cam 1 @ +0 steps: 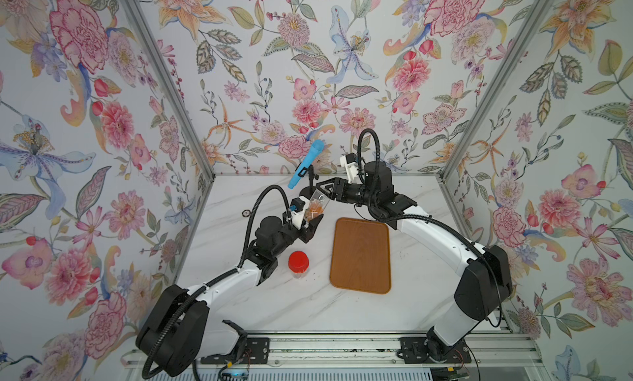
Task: Pour the candies out of the jar
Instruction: Unscrew the lid from the jar.
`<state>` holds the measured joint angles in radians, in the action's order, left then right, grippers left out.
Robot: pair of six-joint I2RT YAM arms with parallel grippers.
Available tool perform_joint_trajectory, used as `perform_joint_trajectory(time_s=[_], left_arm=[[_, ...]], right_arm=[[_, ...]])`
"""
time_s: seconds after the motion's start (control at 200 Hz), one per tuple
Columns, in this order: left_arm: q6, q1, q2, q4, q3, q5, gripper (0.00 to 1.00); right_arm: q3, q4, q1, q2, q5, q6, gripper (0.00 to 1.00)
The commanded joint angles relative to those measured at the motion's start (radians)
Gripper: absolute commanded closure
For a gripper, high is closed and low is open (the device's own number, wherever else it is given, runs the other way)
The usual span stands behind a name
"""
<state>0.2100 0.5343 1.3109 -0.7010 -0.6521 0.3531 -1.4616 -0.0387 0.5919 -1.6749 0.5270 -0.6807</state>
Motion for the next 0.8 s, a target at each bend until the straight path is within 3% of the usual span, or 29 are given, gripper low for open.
perform_joint_trajectory(time_s=[0.0,0.315,0.53,0.596,0.716,0.791], left_arm=[[0.12,-0.003,0.002,-0.208,-0.053,0.321,1.0],[0.259,-0.016,0.041,-0.343,-0.082,0.539,1.0],[0.25,-0.014,0.045,-0.303,-0.089,0.546,1.0],[0.226,-0.013,0.04,-0.273,-0.089,0.528,1.0],[0.183,-0.013,0.025,-0.235,-0.078,0.485,1.0],[0.151,-0.014,0.014,-0.206,-0.062,0.451,1.0]], right_arm=[[0.016,-0.097,-0.001,0.05,0.198,0.055,0.67],[0.076,-0.064,-0.022,0.13,0.388,0.188,0.67],[0.054,-0.061,-0.026,0.132,0.411,0.192,0.64],[0.039,-0.049,-0.025,0.129,0.386,0.186,0.5],[0.023,-0.038,-0.048,0.135,0.354,0.163,0.01],[0.021,-0.039,-0.08,0.152,0.328,0.142,0.0]])
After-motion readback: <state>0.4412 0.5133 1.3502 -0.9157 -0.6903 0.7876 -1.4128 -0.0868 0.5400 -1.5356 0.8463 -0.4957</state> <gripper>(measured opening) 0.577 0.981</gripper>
